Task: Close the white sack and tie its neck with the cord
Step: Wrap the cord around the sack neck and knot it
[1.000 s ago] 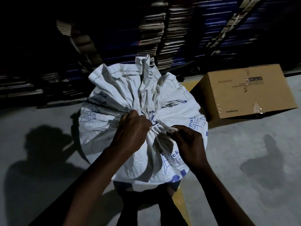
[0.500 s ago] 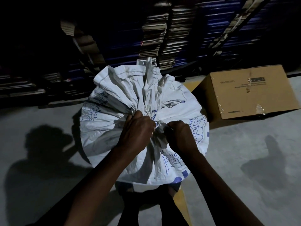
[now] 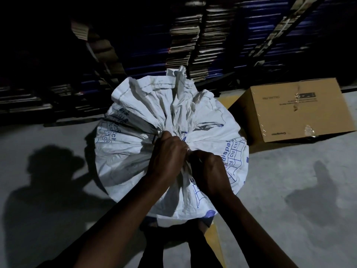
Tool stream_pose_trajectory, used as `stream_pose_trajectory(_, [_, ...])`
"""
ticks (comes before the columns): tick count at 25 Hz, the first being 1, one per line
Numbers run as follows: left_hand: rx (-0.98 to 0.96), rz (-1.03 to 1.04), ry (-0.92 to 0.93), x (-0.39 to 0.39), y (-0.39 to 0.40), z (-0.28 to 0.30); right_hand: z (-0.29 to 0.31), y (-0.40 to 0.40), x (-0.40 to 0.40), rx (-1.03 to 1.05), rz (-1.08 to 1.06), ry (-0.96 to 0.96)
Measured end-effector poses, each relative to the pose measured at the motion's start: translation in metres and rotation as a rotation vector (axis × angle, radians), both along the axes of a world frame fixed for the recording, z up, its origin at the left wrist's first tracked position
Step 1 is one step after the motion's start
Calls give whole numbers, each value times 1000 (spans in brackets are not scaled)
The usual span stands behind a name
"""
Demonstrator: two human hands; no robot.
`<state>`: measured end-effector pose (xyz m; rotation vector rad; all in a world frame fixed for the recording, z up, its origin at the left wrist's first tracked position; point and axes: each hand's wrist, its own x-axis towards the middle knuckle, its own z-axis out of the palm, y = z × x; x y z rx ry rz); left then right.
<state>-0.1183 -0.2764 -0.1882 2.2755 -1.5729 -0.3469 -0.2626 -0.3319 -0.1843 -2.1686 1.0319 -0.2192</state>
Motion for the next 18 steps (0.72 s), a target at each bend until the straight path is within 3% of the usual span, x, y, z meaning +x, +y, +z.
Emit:
stream_pose_trajectory(3, [-67, 235, 215, -6, 12, 17, 5, 10, 5, 19, -44, 1])
stream_pose_trajectory(5, [80, 444, 329, -19, 16, 32, 10, 16, 8, -21, -35, 10])
stream_pose_trajectory(7, [241, 630, 569, -27, 13, 37, 10, 19, 4, -50, 11, 2])
stream_pose_trajectory(10, [246, 779, 910, -23, 6, 23, 12, 18, -9, 21, 111, -20])
stream_pose_trajectory(15, [313, 576, 648, -24, 1, 18, 18, 0, -21, -38, -261, -96])
stream_pose_trajectory(18, [273, 551, 468, -31, 8, 11, 7, -20, -5, 29, -197, 82])
